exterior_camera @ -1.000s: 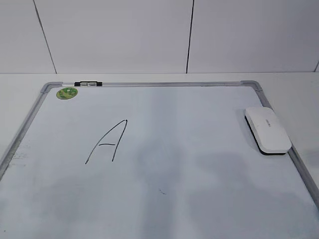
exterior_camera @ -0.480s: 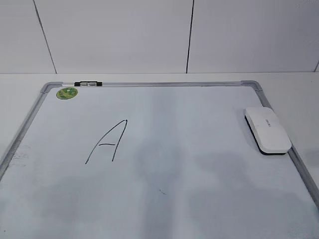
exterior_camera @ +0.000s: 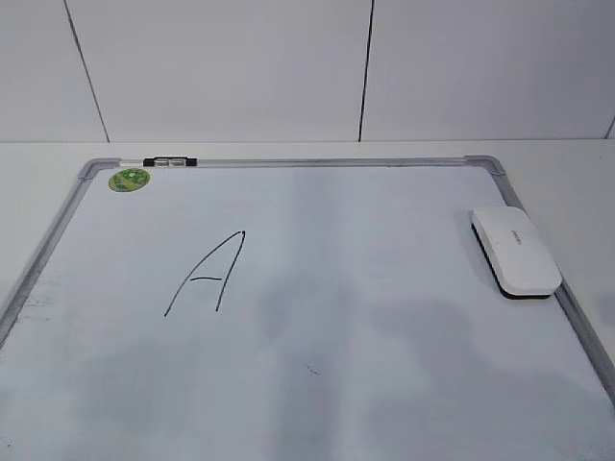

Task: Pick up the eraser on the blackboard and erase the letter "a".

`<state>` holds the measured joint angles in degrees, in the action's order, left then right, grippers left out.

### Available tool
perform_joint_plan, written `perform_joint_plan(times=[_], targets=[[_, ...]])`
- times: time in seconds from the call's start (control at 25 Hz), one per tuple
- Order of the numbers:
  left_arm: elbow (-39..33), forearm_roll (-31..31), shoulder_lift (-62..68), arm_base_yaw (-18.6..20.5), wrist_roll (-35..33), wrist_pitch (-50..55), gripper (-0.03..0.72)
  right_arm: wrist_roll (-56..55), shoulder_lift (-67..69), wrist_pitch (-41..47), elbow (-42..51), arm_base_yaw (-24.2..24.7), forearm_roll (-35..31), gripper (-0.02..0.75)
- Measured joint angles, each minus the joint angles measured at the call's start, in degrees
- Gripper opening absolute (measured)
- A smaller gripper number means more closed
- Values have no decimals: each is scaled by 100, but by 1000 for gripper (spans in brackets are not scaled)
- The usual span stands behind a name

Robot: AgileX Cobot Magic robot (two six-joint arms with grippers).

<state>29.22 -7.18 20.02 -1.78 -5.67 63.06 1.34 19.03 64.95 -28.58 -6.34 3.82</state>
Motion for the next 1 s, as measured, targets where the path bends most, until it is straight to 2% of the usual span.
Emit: perform_joint_plan(times=[0.2, 0.4, 0.52, 1.0], targets=[[0, 0, -454, 0, 0, 0, 413, 0, -585, 0, 0, 85, 0, 539], [0, -9, -1042, 86, 0, 11, 412, 0, -1213, 11, 0, 491, 0, 539], [0, -9, -1213, 158, 0, 20, 409, 0, -1427, 27, 0, 574, 0, 539], [0, -23, -1946, 222, 0, 55, 394, 0, -1991, 47, 0, 596, 0, 539]])
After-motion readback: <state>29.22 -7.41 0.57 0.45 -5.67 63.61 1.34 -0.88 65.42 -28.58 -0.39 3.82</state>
